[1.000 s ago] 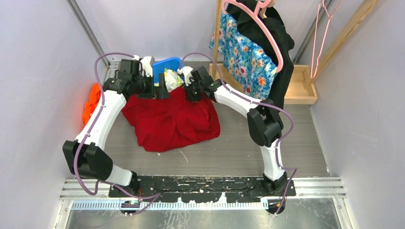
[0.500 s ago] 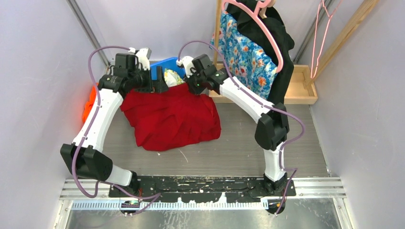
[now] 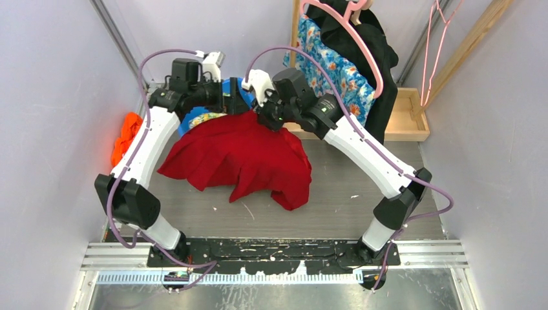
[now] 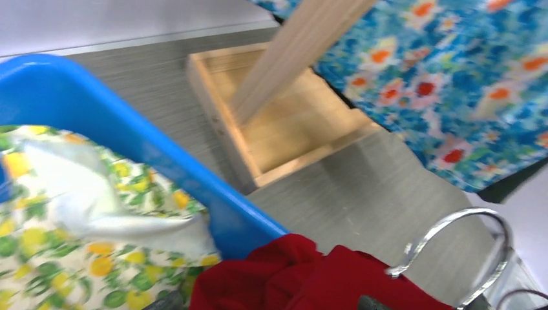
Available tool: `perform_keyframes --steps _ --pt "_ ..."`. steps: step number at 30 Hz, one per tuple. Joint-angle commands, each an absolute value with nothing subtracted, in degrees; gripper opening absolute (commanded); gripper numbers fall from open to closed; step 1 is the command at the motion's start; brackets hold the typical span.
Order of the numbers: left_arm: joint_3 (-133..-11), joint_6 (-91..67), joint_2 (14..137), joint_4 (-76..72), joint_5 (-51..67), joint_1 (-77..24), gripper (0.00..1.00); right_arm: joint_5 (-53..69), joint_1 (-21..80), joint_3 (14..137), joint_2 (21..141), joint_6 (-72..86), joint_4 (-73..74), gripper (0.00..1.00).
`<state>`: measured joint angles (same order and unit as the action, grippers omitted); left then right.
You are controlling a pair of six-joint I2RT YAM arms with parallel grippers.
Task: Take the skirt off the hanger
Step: Pick up the hanger from the bin.
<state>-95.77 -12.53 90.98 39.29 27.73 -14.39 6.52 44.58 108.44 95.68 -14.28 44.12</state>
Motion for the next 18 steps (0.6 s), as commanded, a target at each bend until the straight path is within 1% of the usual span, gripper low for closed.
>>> perform_keyframes --steps 1,6,10,14,18 --pt "-95.78 -12.13 90.27 33.82 37.88 -15.98 0.99 5.80 44.30 109.26 91.88 -14.51 42.24 0.00" --pt "-93.03 -10.85 88.17 32.88 43.42 -16.05 0.99 4.76 44.30 108.68 91.72 -16.04 42.26 0.00" --pt "-90.62 -9.64 85.62 33.50 50.39 -16.01 0.99 3.75 44.30 109.24 92.12 -17.51 42.11 0.00" --pt "-86.46 -8.34 83.13 31.99 52.12 -15.93 0.99 3.34 44.35 109.55 92.62 -18.28 41.84 0.00" --pt "-86.47 -9.88 83.84 31.22 56.15 -15.96 0.99 2.84 44.30 109.02 92.43 -19.17 41.44 0.00"
